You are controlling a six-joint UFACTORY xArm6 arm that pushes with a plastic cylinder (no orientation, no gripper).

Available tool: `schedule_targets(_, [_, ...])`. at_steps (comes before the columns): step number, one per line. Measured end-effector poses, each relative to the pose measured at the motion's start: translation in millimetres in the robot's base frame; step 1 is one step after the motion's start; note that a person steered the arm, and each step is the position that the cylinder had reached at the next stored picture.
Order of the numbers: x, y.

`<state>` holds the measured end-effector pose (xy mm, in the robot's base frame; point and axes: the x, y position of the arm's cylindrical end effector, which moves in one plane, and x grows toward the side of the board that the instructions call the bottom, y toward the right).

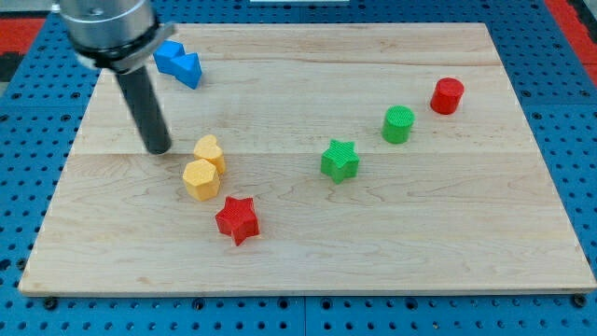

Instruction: Push the red star into the green circle

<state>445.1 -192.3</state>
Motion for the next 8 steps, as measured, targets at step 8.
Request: schedule_targets(8, [74.9, 225.1])
